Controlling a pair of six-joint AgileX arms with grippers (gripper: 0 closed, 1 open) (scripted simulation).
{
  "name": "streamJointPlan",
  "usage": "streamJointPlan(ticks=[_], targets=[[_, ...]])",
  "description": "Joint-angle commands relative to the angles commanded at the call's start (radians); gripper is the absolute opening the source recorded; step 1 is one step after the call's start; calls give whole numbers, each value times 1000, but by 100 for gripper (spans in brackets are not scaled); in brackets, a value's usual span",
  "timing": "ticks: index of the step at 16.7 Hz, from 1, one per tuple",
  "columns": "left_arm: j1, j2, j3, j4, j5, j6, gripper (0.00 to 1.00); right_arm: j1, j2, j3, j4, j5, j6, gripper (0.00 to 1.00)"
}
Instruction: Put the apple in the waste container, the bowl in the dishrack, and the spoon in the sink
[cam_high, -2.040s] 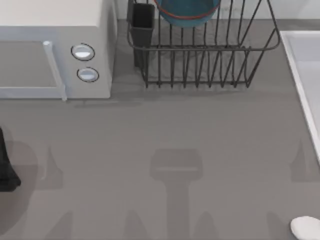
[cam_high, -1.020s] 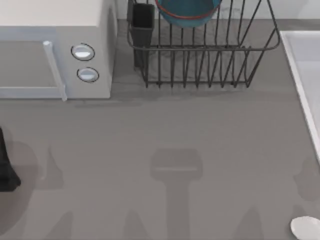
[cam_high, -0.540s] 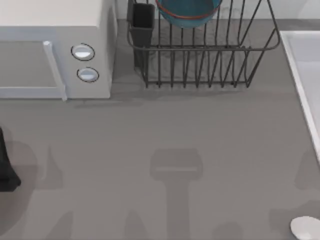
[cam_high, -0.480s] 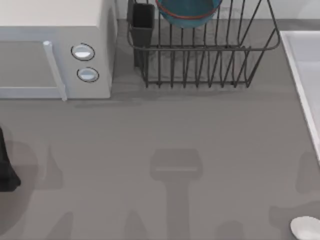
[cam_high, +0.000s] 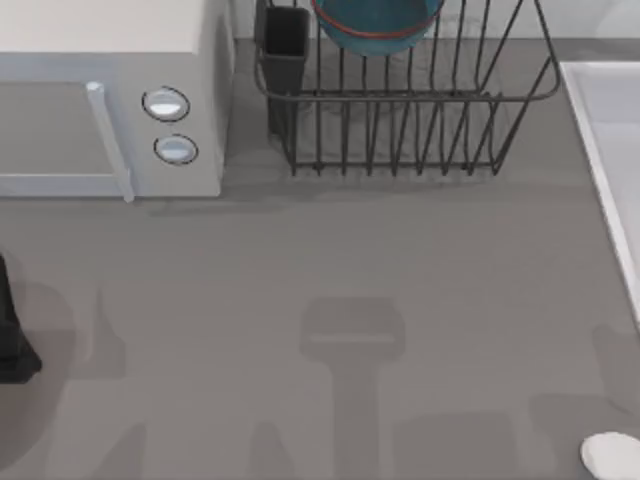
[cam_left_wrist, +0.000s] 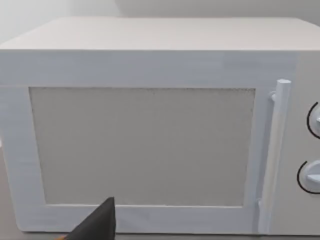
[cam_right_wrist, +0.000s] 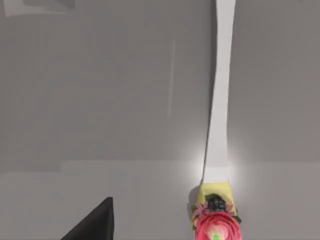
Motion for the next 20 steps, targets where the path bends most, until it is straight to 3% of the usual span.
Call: streamJointPlan(ticks=[9, 16, 20], targets=[[0, 0, 0, 0, 0, 0, 100, 2, 41, -9, 19, -2, -29, 100], [0, 0, 0, 0, 0, 0, 100, 1, 203, -195, 381, -2, -27, 100], [0, 0, 0, 0, 0, 0, 100, 1, 256, -255, 482, -2, -27, 100]])
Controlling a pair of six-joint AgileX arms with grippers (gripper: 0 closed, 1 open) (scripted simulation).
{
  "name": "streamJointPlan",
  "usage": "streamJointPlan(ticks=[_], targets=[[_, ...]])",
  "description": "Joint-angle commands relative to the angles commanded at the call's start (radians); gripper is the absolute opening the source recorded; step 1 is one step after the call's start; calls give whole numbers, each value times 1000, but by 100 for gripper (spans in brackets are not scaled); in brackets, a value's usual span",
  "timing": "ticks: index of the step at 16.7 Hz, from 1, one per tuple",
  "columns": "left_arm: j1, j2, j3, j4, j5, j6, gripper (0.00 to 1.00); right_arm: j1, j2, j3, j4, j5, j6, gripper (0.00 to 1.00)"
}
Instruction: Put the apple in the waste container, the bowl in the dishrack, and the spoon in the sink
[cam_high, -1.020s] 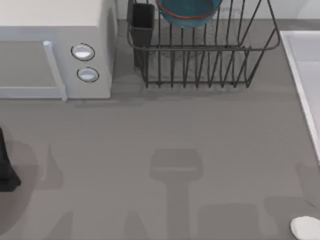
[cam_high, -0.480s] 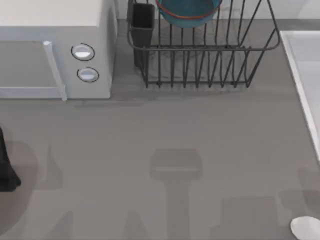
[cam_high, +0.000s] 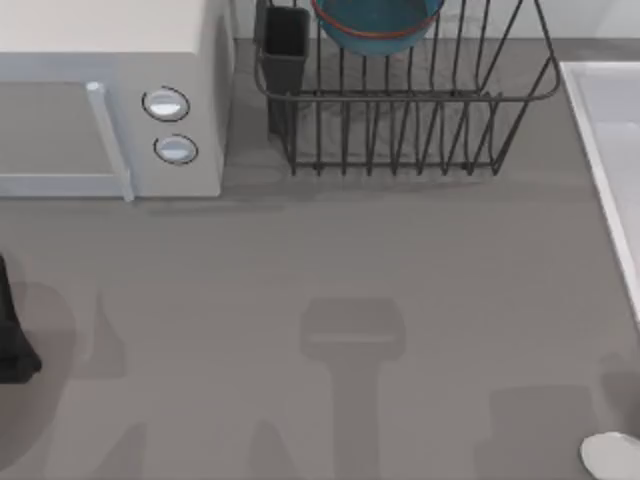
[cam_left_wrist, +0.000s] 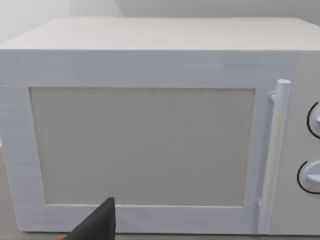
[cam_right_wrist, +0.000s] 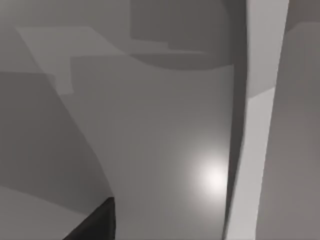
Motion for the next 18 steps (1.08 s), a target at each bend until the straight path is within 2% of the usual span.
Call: streamJointPlan(ticks=[4, 17, 18], targets=[[0, 0, 0, 0, 0, 0, 100, 0, 0, 0, 1, 0, 0, 100], [0, 0, 0, 0, 0, 0, 100, 0, 0, 0, 1, 0, 0, 2], [0, 0, 0, 0, 0, 0, 100, 0, 0, 0, 1, 0, 0, 0]])
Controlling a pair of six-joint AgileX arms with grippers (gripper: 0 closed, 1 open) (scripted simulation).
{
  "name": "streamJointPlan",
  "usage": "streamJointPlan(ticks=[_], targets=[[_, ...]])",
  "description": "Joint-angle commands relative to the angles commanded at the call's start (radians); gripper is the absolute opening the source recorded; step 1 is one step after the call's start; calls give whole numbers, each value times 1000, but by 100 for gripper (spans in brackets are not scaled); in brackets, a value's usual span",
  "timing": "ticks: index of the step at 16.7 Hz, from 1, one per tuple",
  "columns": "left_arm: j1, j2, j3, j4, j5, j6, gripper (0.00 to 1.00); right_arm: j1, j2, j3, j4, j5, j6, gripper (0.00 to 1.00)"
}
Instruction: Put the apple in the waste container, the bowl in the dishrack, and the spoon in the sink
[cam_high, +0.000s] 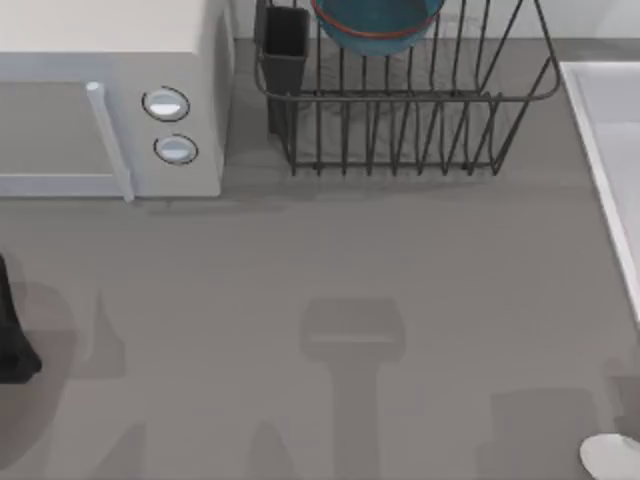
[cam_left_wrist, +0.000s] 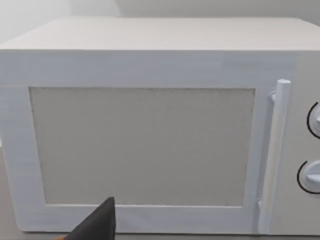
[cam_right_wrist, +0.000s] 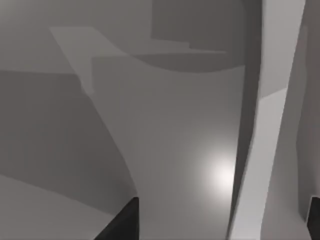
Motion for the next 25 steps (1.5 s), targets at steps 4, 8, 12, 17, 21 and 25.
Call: streamJointPlan(ticks=[4, 8, 12, 17, 21, 25], targets=[[0, 0, 0, 0, 0, 0, 100, 0, 0, 0, 0, 0, 0, 0], [0, 0, 0, 0, 0, 0, 100, 6, -69, 51, -119, 18, 47, 0], [0, 0, 0, 0, 0, 0, 100, 5, -94, 107, -193, 17, 39, 0], [0, 0, 0, 0, 0, 0, 100, 3, -182, 262, -471, 18, 33, 0], [0, 0, 0, 0, 0, 0, 100, 1, -242, 348, -591, 18, 38, 0], [0, 0, 0, 0, 0, 0, 100, 2, -240, 348, -592, 18, 41, 0]])
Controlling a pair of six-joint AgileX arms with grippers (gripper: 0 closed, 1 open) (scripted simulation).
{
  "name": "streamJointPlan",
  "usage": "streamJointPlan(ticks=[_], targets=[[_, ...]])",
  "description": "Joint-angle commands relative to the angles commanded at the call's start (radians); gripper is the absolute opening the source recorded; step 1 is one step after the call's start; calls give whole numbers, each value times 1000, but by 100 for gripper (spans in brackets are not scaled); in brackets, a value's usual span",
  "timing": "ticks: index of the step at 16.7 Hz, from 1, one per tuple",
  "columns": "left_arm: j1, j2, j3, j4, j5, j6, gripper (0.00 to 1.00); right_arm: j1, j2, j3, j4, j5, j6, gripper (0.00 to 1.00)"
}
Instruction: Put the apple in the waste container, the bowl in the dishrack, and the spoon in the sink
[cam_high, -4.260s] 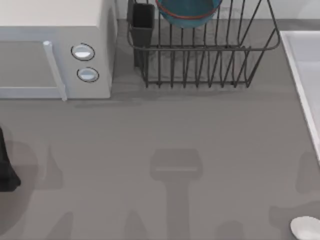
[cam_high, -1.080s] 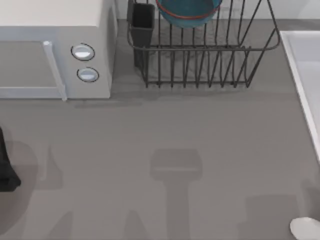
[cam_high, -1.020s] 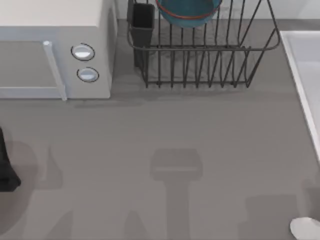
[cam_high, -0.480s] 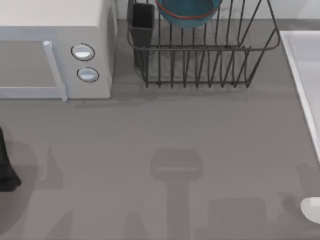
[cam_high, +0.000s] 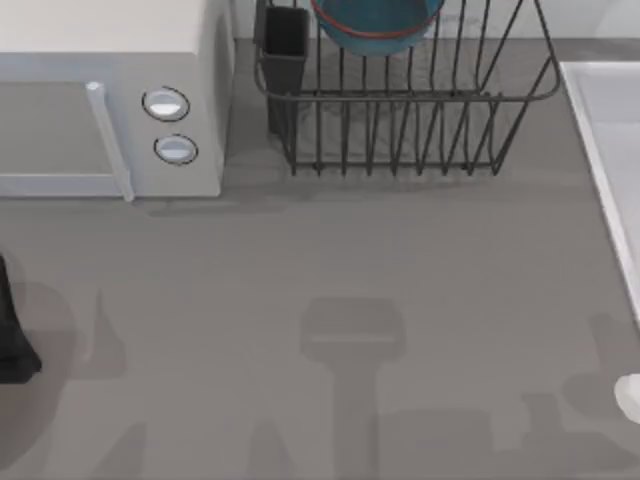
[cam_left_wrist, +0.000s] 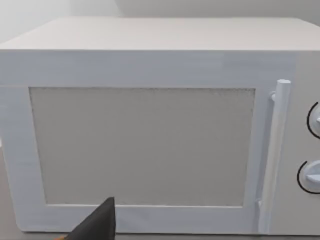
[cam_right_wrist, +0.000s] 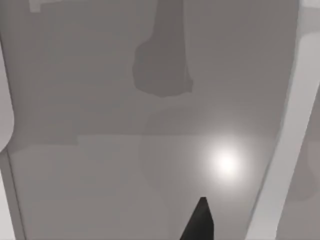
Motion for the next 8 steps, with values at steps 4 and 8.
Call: streamJointPlan(ticks=[4, 8], targets=[[0, 0, 0, 0, 0, 0, 100, -5, 56, 62, -25, 0, -13, 0], [0, 0, 0, 0, 0, 0, 100, -17, 259, 294, -107, 0, -47, 0]])
